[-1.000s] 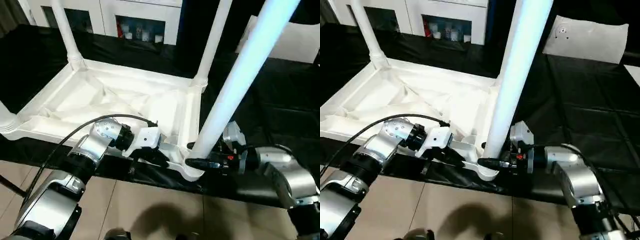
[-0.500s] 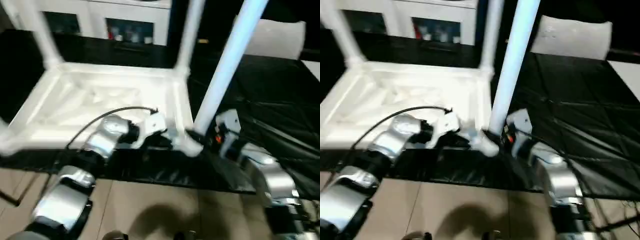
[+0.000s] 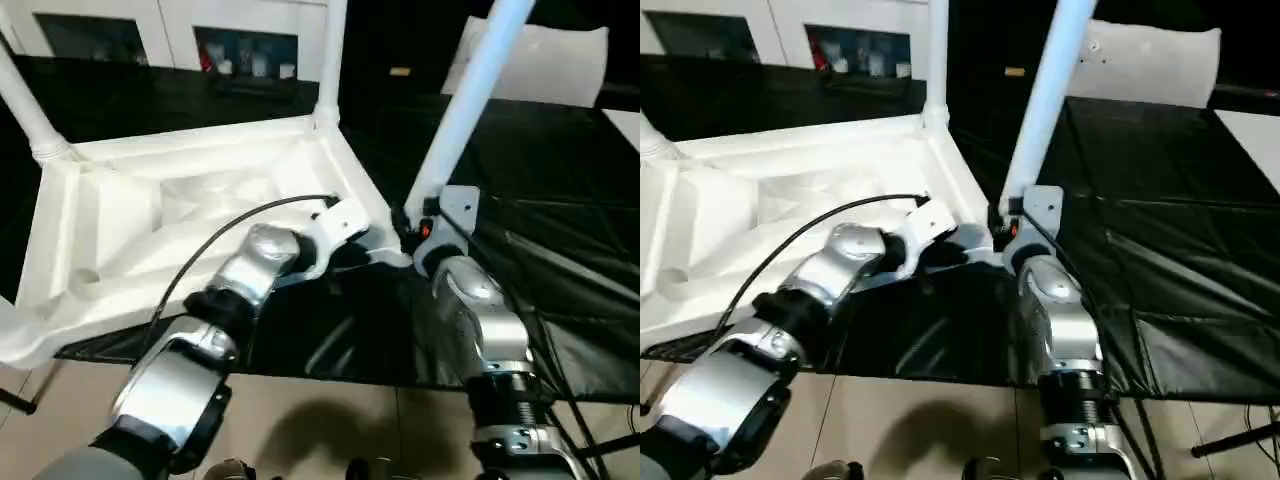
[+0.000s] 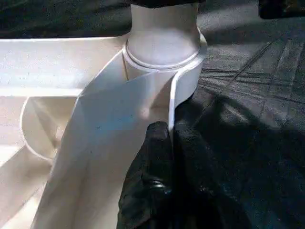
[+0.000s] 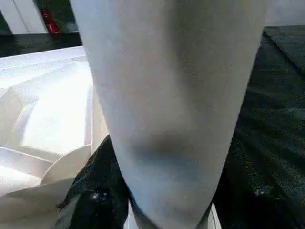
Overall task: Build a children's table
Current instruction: Rotate leg to tighten, then rotate table base
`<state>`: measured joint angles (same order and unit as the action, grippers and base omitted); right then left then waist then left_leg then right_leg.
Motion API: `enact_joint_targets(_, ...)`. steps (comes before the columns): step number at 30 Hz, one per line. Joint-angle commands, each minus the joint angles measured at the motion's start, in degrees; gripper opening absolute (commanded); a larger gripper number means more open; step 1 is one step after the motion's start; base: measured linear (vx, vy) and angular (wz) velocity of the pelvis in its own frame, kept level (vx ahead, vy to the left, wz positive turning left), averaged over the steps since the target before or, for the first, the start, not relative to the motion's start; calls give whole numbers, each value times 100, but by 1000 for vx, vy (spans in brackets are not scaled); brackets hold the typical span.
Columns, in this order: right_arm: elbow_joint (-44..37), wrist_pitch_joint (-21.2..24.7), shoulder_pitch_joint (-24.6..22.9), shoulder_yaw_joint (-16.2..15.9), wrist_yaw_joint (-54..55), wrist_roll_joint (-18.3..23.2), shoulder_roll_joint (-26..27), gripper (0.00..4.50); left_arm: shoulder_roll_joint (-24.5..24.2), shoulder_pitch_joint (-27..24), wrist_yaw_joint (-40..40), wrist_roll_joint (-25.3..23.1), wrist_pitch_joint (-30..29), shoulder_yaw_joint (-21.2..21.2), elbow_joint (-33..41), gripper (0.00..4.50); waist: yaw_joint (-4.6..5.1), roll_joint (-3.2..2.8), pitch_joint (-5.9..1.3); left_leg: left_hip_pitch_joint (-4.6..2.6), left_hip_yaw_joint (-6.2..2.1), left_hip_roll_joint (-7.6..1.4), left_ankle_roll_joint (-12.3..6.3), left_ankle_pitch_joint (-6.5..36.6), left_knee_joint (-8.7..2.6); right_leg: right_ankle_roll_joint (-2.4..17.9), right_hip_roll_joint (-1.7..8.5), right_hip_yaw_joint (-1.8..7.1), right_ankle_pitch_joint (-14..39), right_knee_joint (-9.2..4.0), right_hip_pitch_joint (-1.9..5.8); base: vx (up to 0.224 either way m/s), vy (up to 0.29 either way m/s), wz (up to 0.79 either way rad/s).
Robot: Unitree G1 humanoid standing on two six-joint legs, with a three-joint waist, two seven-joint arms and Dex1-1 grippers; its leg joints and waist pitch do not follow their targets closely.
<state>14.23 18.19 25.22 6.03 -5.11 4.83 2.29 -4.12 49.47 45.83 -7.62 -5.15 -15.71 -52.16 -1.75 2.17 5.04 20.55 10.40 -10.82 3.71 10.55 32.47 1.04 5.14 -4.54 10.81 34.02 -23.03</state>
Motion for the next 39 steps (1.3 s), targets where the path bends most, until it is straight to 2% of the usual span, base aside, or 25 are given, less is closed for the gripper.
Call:
enact_joint_targets(1, 153, 289, -212, -361, -243, 329, 401, 268, 182, 53, -411, 30, 151, 30, -9, 0, 10, -22, -345, -31, -49, -221, -547, 555, -345, 1426, 348, 325, 139, -332, 316, 0, 0, 0)
enact_joint_targets(4, 55, 164, -318, -395, -293, 190, 279, 294, 130, -39, -154, 51, 296, 8, 47, 0, 20, -3, -337, -26, -50, -223, -385, 869, -367, 1266, 351, 340, 779, -392, 312, 0, 0, 0)
enact_joint_targets(6, -117, 26, -455, -316, -351, 149, 133, 301, 76, -125, 5, 43, 536, -25, 71, 0, 25, 24, -349, -20, -43, -222, -378, 816, -360, 1211, 343, 352, 770, -387, 309, 0, 0, 0)
enact_joint_targets(9, -393, -137, -685, -361, -534, 48, -178, 337, 39, -223, 172, 59, 788, -60, 137, 0, 4, 20, -352, -33, -23, -230, -464, 595, -340, 1236, 333, 364, 450, -349, 300, 0, 0, 0)
enact_joint_targets(10, -536, -182, -802, -319, -598, 54, -277, 339, 39, -252, 212, 87, 863, -46, 143, 0, -7, 40, -365, -22, -14, -226, -560, 451, -325, 1282, 330, 367, 171, -318, 325, 0, 0, 0)
enact_joint_targets(12, -875, -154, -1031, -197, -812, 226, -394, 357, 48, -295, 262, 147, 875, -7, 151, 0, -32, 40, -372, -35, 4, -231, -698, 398, -302, 1346, 338, 378, -65, -294, 316, 0, 0, 0)
enact_joint_targets(16, -1602, -227, -1522, -190, -1023, 234, -667, 387, 80, -380, 183, 320, 865, 194, 170, 0, -45, 33, -362, -31, 8, -234, -777, 431, -299, 1362, 336, 371, 42, -308, 305, 0, 0, 0)
enact_joint_targets(17, -1680, -227, -1565, -190, -1061, 276, -675, 395, 82, -394, 196, 340, 881, 210, 183, 27, -45, 41, -359, -24, 5, -235, -766, 459, -300, 1352, 339, 371, 89, -312, 309, 0, 0, 0)
enact_joint_targets(18, -2113, -183, -1780, -170, -1208, 523, -664, 407, 100, -486, 225, 481, 882, 327, 298, 44, -40, 31, -355, -22, 4, -230, -754, 541, -305, 1343, 339, 369, 204, -329, 310, 0, 0, 0)
enact_joint_targets(21, -2555, -196, -2002, -217, -1320, 710, -665, 437, 109, -632, 235, 624, 875, 443, 499, 57, -36, 36, -360, -21, 0, -247, -775, 612, -309, 1341, 335, 367, 253, -330, 298, 0, 0, 0)
enact_joint_targets(24, -2953, -173, -2202, -337, -1387, 771, -685, 449, 70, -859, 200, 771, 743, 564, 826, 98, -25, 29, -335, -7, -6, -262, -674, 804, -329, 1263, 326, 368, 559, -359, 277, 0, 0, 0)
enact_joint_targets(25, -3202, -162, -2262, -439, -1475, 866, -675, 450, -43, -1115, 137, 861, 554, 658, 1249, 102, -9, 8, -341, 2, -12, -255, -621, 834, -334, 1232, 321, 364, 588, -358, 285, 0, 0, 0)
enact_joint_targets(26, -3216, -163, -2264, -446, -1480, 869, -675, 450, -51, -1131, 134, 867, 538, 665, 1276, 102, -7, 18, -344, 14, -17, -262, -614, 829, -333, 1230, 329, 368, 555, -350, 297, 0, 0, 0)
enact_joint_targets(28, -3301, -146, -2242, -536, -1522, 869, -682, 450, -191, -1367, 169, 936, 270, 721, 1692, 118, 10, -18, -357, -4, -9, -265, -574, 795, -328, 1234, 305, 370, 447, -334, 268, 0, 0, 0)
enact_joint_targets(29, -3319, -123, -2220, -579, -1530, 852, -689, 450, -263, -1483, 208, 968, 124, 738, 1902, 118, 17, -24, -338, 21, -7, -252, -574, 761, -328, 1237, 295, 372, 400, -334, 264, 0, 0, 0)
enact_joint_targets(30, -3319, -123, -2220, -579, -1530, 852, -689, 450, -263, -1483, 208, 968, 124, 738, 1902, 134, 22, -26, -339, 2, 7, -250, -558, 771, -327, 1249, 281, 373, 399, -343, 243, 0, 0, 0)
enact_joint_targets(31, -3313, -26, -2095, -663, -1564, 928, -643, 450, -516, -1985, 231, 1121, -388, 870, 2789, 142, 12, -31, -335, -8, 10, -248, -550, 774, -320, 1256, 280, 375, 382, -338, 234, 0, 0, 0)
enact_joint_targets(32, -3308, -10, -2070, -678, -1569, 940, -633, 450, -562, -2078, 241, 1150, -479, 892, 2953, 144, 28, -19, -339, 43, -23, -281, -528, 659, -343, 1351, 307, 372, 169, -261, 297, 0, 0, 0)
enact_joint_targets(33, -3308, -10, -2070, -678, -1569, 940, -633, 450, -562, -2078, 241, 1150, -479, 892, 2953, 145, 31, -52, -328, -10, 12, -265, -546, 683, -331, 1325, 264, 370, 233, -311, 219, 0, 0, 0)
enact_joint_targets(34, -3313, 37, -2020, -709, -1577, 983, -613, 450, -664, -2296, 253, 1225, -688, 942, 3338, 145, 32, -61, -331, -37, 20, -274, -515, 742, -323, 1358, 265, 386, 232, -297, 212, 0, 0, 0)
enact_joint_targets(35, -3313, 37, -2020, -709, -1577, 983, -613, 450, -664, -2296, 253, 1225, -688, 942, 3338, 175, 33, -62, -313, -4, 13, -269, -507, 729, -338, 1341, 257, 381, 246, -300, 222, 0, 0, 0)
enact_joint_targets(36, -3288, 133, -1916, -790, -1585, 1023, -571, 450, -836, -2683, 291, 1358, -1037, 1002, 4004, 185, 13, -55, -316, -36, 14, -289, -442, 786, -342, 1332, 265, 383, 270, -276, 219, 0, 0, 0)
enact_joint_targets(37, -3207, 197, -1789, -894, -1589, 1016, -533, 450, -997, -3064, 320, 1487, -1388, 1029, 4671, 185, 35, -57, -304, 8, 4, -296, -411, 716, -365, 1317, 270, 378, 237, -263, 241, 0, 0, 0)
enact_joint_targets(38, -3207, 197, -1789, -894, -1589, 1016, -533, 450, -997, -3064, 320, 1487, -1388, 1029, 4671, 191, 50, -64, -294, 18, -5, -288, -405, 732, -371, 1306, 267, 378, 271, -273, 233, 0, 0, 0)
enact_joint_targets(39, -3100, 242, -1668, -985, -1581, 989, -487, 450, -1121, -3370, 340, 1600, -1678, 1042, 5210, 206, 52, -80, -297, -41, 19, -293, -354, 820, -357, 1295, 253, 386, 326, -280, 197, 0, 0, 0)
